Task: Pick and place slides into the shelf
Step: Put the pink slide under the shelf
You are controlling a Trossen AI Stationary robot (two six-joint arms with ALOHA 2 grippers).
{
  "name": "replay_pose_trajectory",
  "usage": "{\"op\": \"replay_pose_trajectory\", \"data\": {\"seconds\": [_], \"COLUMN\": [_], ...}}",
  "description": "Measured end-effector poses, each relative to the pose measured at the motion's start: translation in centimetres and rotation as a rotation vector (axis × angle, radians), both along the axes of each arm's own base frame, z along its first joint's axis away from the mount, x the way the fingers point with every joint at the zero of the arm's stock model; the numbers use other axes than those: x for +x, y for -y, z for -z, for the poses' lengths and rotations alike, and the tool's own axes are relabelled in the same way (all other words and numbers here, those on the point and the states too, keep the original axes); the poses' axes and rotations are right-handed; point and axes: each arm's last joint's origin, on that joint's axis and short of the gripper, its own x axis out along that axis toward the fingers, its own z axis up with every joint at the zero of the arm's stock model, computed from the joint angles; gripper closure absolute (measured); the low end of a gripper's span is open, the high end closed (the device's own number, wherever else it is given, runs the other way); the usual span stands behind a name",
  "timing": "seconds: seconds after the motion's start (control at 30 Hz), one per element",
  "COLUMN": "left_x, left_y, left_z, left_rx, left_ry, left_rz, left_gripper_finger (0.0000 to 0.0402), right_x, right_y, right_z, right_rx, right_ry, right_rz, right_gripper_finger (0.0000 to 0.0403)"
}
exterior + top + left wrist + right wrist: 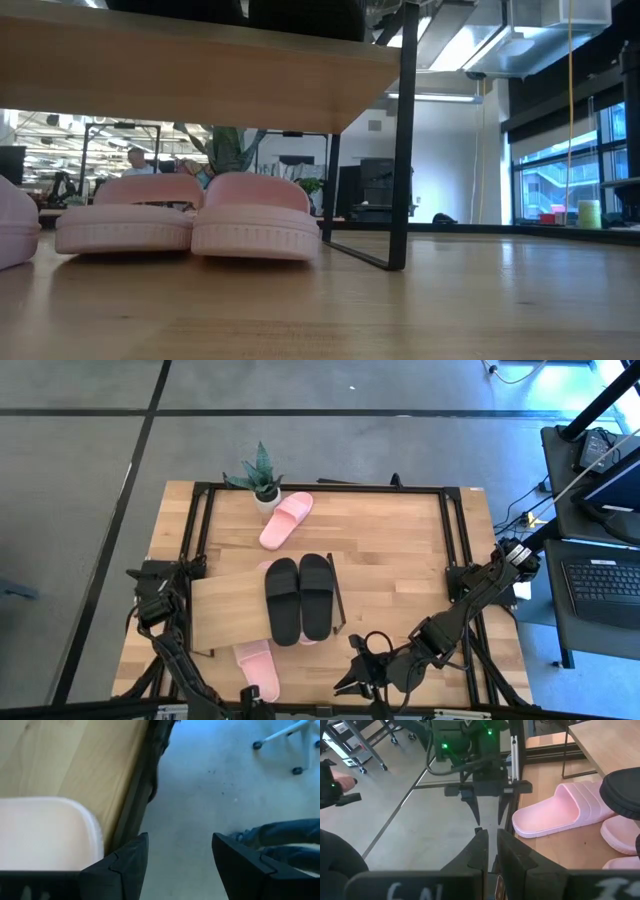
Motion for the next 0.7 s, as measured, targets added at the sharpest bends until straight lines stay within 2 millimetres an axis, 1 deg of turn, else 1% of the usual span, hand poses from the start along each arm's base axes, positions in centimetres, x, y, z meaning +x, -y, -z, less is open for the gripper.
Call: {"op": "replay_pose_trajectory", "data": {"seconds": [0.3, 0.4, 0.53, 0.7], "left_x": [0.5, 0.4, 0.1, -0.3], "left_y": [-1.3, -1.9, -2.7, -3.5], "left_z": [1.6, 2.1, 2.5, 2.6], "left_rx": [-0.002, -0.013, 0.006, 0.055], "left_ry": [-0.087, -0.166, -0.249, -0.273], "left_rz": [-0.03, -0.057, -0.139, -0.227], "left_gripper_finger": [0.0193, 0.0193, 0.0193, 0.0193], "right_x": [0.0, 0.0, 0.0, 0.0], "right_y": [0.0, 0.0, 0.0, 0.0], "right_z": [0.0, 0.0, 0.0, 0.1], "right_rx": [-0.002, -0.004, -0.005, -0.014], "right_ry": [0.0, 0.001, 0.001, -0.001], "right_rz": [0.0, -0.001, -0.002, -0.004], "right_gripper_finger": [0.0361, 0.0361, 0.0361, 0.0361]}}
